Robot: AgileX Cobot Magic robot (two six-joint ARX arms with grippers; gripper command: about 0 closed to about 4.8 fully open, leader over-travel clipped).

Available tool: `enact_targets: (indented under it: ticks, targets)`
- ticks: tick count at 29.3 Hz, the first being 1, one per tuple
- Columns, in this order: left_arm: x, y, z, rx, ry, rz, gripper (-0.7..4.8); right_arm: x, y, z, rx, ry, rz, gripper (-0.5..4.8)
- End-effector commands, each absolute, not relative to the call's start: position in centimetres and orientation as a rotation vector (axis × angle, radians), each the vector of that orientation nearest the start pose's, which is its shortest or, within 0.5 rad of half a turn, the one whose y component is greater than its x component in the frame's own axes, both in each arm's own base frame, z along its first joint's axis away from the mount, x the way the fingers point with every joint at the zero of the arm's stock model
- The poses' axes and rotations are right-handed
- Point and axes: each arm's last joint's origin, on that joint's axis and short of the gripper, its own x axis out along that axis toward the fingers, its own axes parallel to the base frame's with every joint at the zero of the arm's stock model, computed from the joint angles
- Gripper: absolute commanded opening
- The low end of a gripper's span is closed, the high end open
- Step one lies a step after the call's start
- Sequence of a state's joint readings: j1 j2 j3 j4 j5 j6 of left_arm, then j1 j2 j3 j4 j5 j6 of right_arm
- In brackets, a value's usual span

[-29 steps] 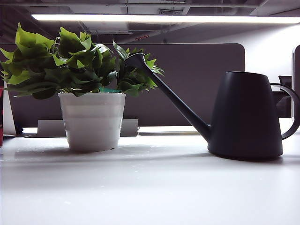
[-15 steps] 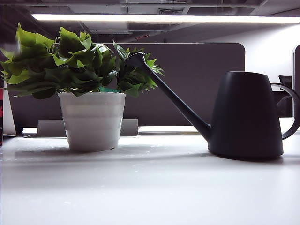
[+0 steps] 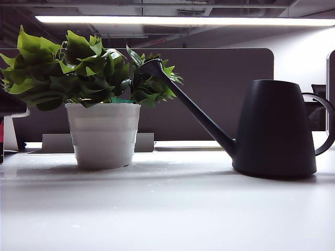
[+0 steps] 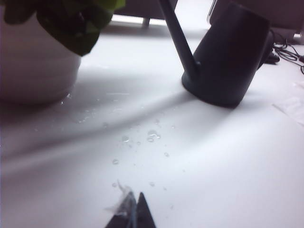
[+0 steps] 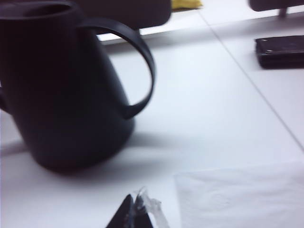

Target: Pick up the watering can from the table, water the potted plant, and put the can back.

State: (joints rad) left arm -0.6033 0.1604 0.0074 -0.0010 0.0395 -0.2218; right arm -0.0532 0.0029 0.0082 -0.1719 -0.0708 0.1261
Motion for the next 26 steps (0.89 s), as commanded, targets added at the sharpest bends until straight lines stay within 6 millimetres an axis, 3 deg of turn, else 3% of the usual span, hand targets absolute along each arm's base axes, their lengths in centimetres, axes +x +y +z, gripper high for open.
enact_targets:
  ticks: [1,17,26]
  targets:
    - [8.7,-6.1,15.4,-0.169,0.212,-0.631,-0.05,9.6,-0.3,14.8,0.147,0.166,-0.004,-0.04]
    - [8.8,-5.7,15.6,-0.181,0.189,-0.612,-0.05,9.6,-0.4,14.8,0.147,0.165,-0.005,0.03]
    - [10.1,-2.2,15.7,-0.210,0.141,-0.270,-0.05,9.6,-0.3,14.8,0.147,0.164,-0.004,0.03]
